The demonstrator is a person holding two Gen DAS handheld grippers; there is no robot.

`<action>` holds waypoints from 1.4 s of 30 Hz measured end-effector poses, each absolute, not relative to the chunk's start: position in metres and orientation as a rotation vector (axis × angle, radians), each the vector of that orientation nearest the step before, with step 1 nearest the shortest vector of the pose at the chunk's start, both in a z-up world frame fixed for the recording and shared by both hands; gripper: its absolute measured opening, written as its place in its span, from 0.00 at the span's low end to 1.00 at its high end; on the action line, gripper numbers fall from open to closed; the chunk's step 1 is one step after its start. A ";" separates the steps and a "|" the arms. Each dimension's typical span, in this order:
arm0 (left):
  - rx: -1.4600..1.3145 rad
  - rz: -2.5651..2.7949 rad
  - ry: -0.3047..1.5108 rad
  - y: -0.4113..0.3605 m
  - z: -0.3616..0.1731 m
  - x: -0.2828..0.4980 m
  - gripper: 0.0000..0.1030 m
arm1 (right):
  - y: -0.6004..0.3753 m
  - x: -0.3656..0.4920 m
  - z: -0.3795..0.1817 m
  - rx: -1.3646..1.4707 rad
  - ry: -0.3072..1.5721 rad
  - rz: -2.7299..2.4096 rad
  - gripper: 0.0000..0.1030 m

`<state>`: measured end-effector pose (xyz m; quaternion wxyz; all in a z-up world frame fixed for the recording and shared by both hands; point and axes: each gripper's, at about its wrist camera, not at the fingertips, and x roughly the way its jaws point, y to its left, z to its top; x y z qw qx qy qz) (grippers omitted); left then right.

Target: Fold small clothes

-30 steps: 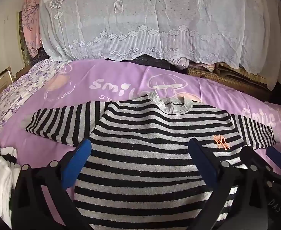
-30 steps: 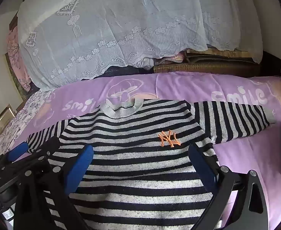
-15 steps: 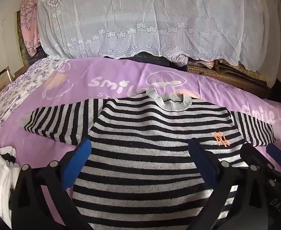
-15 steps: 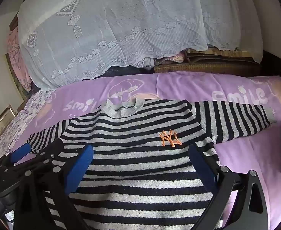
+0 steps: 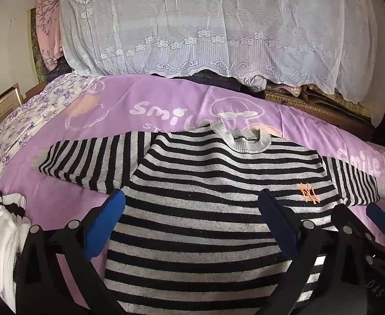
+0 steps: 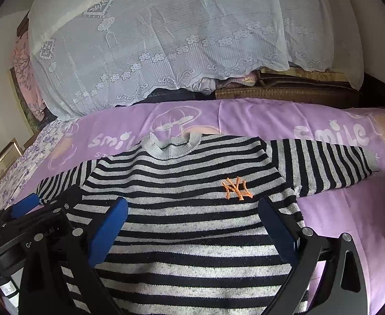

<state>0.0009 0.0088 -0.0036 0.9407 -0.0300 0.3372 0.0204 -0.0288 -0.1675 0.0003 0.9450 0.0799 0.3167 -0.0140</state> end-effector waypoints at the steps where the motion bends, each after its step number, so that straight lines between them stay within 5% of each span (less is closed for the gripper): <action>1: -0.060 0.041 0.688 0.009 -0.003 0.001 0.96 | -0.167 -0.029 0.001 0.163 0.645 -0.028 0.97; 42: -0.060 0.043 0.704 0.012 -0.013 -0.001 0.96 | -0.169 -0.031 0.004 0.170 0.643 -0.030 0.97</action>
